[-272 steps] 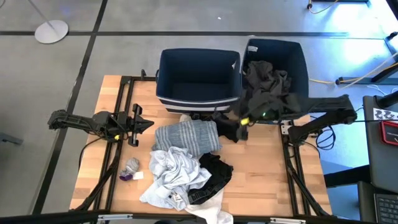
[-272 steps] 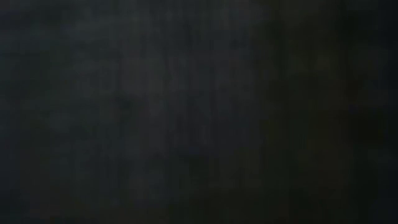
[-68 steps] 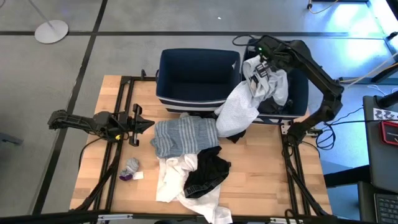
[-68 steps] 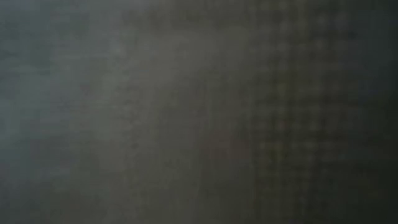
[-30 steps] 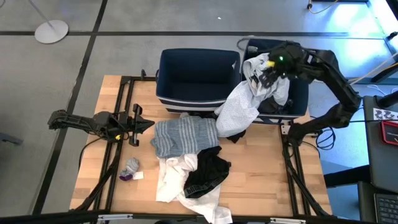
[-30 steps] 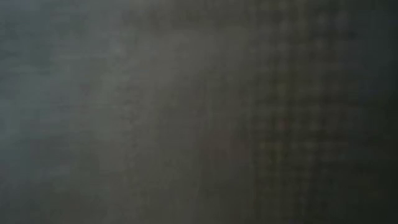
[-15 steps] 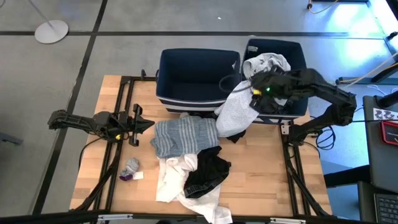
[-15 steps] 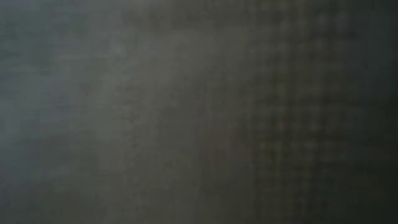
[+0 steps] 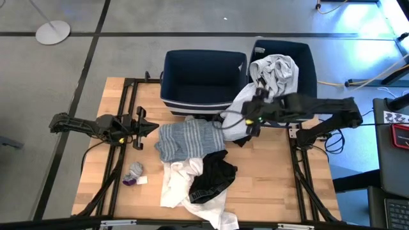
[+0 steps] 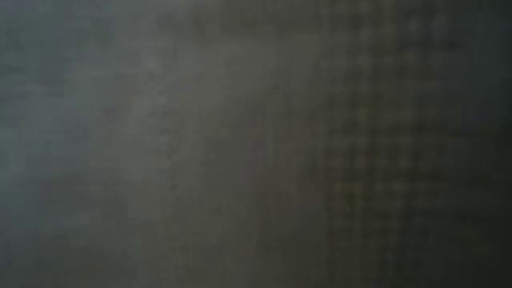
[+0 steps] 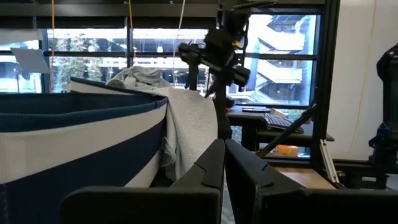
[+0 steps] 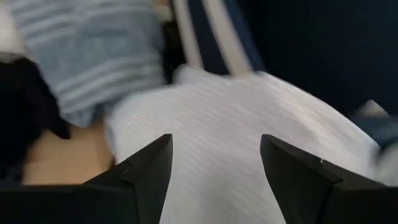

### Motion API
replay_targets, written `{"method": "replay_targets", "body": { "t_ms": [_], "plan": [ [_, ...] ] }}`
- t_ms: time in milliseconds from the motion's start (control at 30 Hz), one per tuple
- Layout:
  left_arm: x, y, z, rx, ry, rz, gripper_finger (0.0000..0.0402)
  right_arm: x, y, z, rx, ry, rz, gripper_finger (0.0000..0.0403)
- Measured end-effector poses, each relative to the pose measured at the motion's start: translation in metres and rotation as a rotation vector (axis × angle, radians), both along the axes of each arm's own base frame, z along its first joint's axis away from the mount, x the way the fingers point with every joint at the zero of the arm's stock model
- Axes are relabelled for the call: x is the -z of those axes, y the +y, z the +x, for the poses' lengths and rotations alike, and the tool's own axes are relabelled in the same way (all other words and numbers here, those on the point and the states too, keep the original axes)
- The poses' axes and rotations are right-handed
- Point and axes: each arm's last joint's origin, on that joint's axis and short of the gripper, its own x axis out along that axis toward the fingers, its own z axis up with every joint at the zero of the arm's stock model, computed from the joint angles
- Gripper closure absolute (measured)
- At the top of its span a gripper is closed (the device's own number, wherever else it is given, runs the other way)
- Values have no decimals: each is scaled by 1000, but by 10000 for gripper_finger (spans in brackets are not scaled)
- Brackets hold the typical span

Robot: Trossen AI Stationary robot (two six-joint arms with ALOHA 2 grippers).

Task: Sort clothes
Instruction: Put the light gray patterned polo into the right blue laundry organizer

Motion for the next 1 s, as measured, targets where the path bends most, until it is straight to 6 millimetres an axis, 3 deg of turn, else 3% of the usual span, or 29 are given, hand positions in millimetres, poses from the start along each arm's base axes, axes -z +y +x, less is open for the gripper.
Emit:
{"method": "replay_targets", "body": {
  "t_ms": [433,600,800,1000],
  "plan": [
    [2,0,1,2,21,-10,398,50,30,13,-228,50,-118,159],
    [2,0,1,1,21,-9,398,62,41,29,-372,2,-244,159],
    [2,0,0,1,20,-11,398,82,37,52,-423,113,-466,159],
    [2,0,0,1,19,-12,398,107,20,68,-411,270,-535,159]
  ]
}}
